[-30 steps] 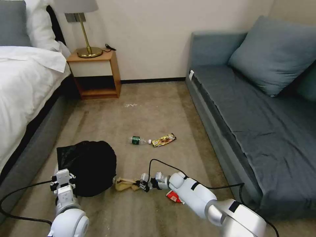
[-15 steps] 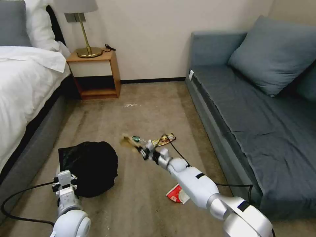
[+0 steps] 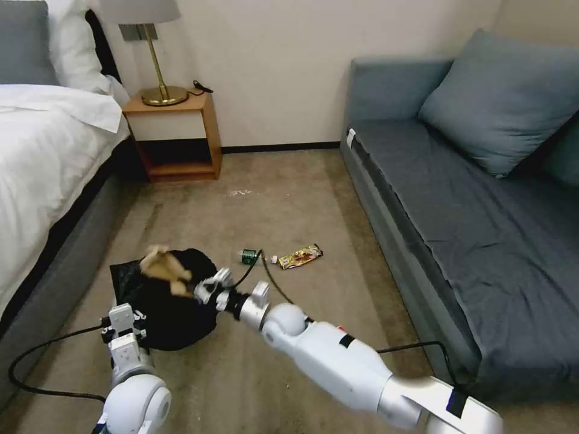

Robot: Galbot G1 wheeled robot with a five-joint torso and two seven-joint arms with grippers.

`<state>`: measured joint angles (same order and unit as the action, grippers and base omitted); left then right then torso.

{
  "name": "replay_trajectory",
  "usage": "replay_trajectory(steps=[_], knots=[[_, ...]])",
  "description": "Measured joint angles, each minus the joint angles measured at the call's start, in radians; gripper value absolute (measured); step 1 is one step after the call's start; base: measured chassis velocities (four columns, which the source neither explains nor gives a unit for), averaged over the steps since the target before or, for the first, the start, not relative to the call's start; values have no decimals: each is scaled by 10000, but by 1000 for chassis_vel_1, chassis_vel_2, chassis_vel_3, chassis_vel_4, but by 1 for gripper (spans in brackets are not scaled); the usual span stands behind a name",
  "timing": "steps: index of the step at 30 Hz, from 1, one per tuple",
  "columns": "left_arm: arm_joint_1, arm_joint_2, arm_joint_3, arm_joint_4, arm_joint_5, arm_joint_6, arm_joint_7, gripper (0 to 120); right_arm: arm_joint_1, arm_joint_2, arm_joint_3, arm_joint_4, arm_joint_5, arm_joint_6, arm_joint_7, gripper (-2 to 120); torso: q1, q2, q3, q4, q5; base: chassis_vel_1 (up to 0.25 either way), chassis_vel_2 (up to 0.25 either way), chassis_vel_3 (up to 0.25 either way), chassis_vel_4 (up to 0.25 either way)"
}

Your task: Pick up the trash bin, then pick up the garbage on the floor and place it into the trash bin.

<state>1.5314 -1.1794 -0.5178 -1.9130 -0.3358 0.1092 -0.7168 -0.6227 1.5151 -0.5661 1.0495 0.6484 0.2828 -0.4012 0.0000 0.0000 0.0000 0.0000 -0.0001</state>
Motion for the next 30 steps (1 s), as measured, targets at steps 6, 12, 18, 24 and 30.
replay_trajectory(steps=[6, 12, 18, 24, 30], knots=[[227, -40, 4, -239, -5, -97, -4, 3, 11, -107, -58, -434, -543, 4, 309, 0, 0, 0, 0, -1, 1, 0, 0, 0, 0], [390, -126, 45, -416, 60, -127, 21, 3, 106, -21, 12, -1168, -1772, 276, 1450, 0, 0, 0, 0, -1, 1, 0, 0, 0, 0], [381, -167, 66, -408, 113, -206, 60, 3, 90, -2, -86, -1079, -2263, 483, 2209, 21, 0, 0, 0, -1, 1, 0, 0, 0, 0], [283, -181, 42, -259, 120, -258, 60, 3, 97, -132, -134, -752, -2423, 723, 2208, 42, 0, 0, 0, -1, 1, 0, 0, 0, 0], [196, -159, -24, -65, 119, -280, 31, 3, 58, -494, -55, -224, -2270, 915, 1434, 64, 0, 0, 0, -1, 1, 0, 0, 0, 0]])
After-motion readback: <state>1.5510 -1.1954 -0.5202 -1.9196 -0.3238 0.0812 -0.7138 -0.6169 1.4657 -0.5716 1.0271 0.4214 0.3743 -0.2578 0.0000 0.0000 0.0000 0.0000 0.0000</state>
